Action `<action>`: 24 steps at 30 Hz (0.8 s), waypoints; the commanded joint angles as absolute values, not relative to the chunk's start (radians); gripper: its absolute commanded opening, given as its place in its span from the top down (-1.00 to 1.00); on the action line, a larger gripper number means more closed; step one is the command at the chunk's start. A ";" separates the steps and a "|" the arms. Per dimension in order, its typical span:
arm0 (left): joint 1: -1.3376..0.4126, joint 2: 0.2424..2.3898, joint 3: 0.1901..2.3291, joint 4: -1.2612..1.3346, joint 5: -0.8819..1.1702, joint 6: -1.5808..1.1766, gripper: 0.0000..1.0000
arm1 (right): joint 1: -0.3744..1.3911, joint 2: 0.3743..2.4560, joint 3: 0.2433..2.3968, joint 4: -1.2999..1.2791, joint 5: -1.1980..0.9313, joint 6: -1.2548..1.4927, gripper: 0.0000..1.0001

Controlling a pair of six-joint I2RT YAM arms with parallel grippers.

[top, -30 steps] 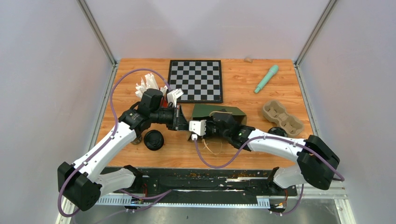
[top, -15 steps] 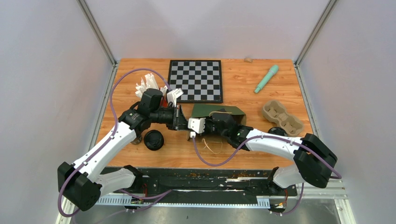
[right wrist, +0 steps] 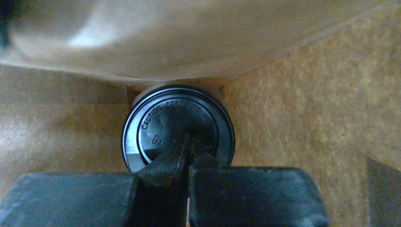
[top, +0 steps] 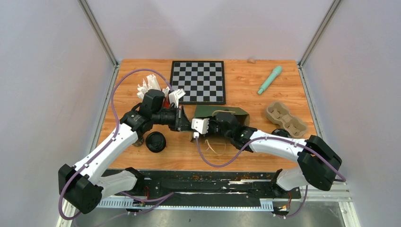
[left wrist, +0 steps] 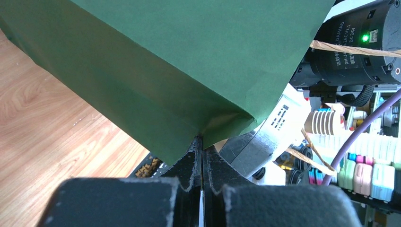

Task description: Pack the takeout coffee

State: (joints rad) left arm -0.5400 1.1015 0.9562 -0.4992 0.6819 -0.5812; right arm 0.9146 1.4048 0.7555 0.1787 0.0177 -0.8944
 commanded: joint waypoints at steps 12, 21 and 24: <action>-0.543 1.119 1.009 -0.507 0.664 -0.596 1.00 | 0.900 1.189 0.829 -0.163 -0.185 -0.741 0.87; -0.543 1.129 1.047 -0.536 0.608 -0.599 1.00 | 0.900 1.127 0.984 -0.402 -0.247 -0.629 0.54; -0.543 1.134 1.048 -0.543 0.603 -0.600 1.00 | 0.901 1.097 1.033 -0.475 -0.247 -0.595 0.41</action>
